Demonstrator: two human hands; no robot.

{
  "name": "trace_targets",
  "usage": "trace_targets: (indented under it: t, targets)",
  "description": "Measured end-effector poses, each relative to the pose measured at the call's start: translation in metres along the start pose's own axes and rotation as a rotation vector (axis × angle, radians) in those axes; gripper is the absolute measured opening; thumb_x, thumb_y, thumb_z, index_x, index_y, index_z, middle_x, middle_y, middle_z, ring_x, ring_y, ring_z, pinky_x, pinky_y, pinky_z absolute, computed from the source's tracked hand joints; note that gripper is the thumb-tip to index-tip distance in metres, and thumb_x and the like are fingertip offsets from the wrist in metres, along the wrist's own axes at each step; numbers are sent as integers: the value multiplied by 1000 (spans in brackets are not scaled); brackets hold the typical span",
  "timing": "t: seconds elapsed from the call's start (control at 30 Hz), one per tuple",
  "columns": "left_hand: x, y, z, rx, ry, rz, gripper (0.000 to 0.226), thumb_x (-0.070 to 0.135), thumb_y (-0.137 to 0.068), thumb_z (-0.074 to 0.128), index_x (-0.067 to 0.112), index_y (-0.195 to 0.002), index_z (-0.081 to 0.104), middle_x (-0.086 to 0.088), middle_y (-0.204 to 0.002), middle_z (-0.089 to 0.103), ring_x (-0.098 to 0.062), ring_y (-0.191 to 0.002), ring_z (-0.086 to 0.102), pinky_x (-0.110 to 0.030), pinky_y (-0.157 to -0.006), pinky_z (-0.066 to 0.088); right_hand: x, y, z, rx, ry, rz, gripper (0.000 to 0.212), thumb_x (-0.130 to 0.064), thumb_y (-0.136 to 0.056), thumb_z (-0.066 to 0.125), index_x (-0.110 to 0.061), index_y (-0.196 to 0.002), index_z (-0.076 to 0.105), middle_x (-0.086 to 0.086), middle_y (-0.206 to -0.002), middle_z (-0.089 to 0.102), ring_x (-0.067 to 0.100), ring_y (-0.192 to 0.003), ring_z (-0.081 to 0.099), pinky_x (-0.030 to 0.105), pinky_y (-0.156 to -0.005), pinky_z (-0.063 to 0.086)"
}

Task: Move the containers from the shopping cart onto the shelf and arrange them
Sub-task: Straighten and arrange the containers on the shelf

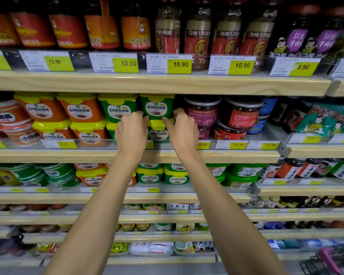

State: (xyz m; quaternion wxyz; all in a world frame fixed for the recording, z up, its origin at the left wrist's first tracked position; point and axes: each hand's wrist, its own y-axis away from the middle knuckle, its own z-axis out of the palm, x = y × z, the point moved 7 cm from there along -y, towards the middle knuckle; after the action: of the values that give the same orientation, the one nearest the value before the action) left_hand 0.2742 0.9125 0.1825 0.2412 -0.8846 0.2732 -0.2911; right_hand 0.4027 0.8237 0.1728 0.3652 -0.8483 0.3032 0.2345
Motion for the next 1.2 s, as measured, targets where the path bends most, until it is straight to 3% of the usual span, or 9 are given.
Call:
trace_targets:
  t: [0.17, 0.27, 0.43, 0.5, 0.6, 0.8, 0.93, 1.1, 1.2]
  targets:
    - [0, 7, 5, -19, -24, 24, 20, 22, -101, 53, 7, -98, 66, -22, -87, 67, -44, -83, 65, -38, -58, 38, 5, 1, 2, 17, 14, 26, 35, -40, -94, 66, -16, -120, 63, 11, -102, 73, 38, -98, 68, 37, -70, 47]
    - [1, 10, 7, -30, 2, 48, 18, 22, -100, 56, 6, -103, 65, -21, -90, 69, -43, -85, 66, -40, -61, 46, 8, 1, 5, 6, 5, 58, 33, -42, -94, 65, -18, -116, 67, 10, -100, 74, 38, -98, 68, 39, -73, 52]
    - [-1, 13, 5, -6, 127, 69, 16, 21, -98, 59, 8, -102, 67, -18, -88, 70, -41, -84, 66, -38, -61, 45, 14, 2, 17, -44, -84, 74, 29, -45, -93, 62, -19, -102, 68, 7, -80, 72, 32, -70, 72, 43, -67, 57]
    - [-2, 19, 5, 1, 138, 69, 22, 23, -98, 59, 12, -115, 67, -15, -91, 72, -38, -86, 67, -35, -62, 41, 16, 2, 17, -66, -145, 78, 26, -40, -95, 63, -16, -104, 69, 6, -79, 73, 23, -55, 71, 44, -65, 58]
    - [-1, 27, 6, 2, 182, 83, 36, 16, -97, 59, 13, -132, 62, -18, -94, 73, -40, -87, 68, -42, -65, 51, 16, 4, 14, -95, -173, 82, 25, -34, -97, 63, -13, -108, 69, 5, -81, 74, 14, -46, 68, 42, -66, 58]
    - [-5, 26, 6, -48, 238, 44, 39, 9, -93, 57, 9, -132, 63, -22, -90, 72, -41, -81, 67, -47, -69, 55, 14, 7, 12, -115, -186, 94, 23, -33, -95, 66, -13, -104, 71, 5, -80, 74, 13, -43, 66, 41, -61, 58]
    - [-8, 34, 4, -28, 297, 24, 45, 7, -90, 62, 7, -135, 61, -20, -101, 74, -35, -78, 69, -44, -75, 57, 18, 8, 9, -109, -190, 104, 30, -34, -93, 68, -8, -109, 72, 7, -75, 74, 14, -42, 66, 41, -64, 58]
    - [-11, 32, 0, -33, 302, 19, 41, 13, -91, 64, 8, -132, 63, -19, -104, 74, -34, -78, 69, -45, -77, 57, 17, 16, 3, -87, -182, 91, 34, -32, -92, 70, -7, -115, 71, 12, -80, 75, 19, -47, 68, 44, -72, 59]
    - [-8, 34, -4, -48, 264, 31, 42, 20, -93, 65, 11, -134, 62, -18, -100, 75, -35, -81, 69, -44, -76, 56, 15, 17, 2, -105, -156, 71, 29, -31, -92, 70, -11, -114, 71, 9, -85, 75, 16, -45, 67, 43, -69, 59]
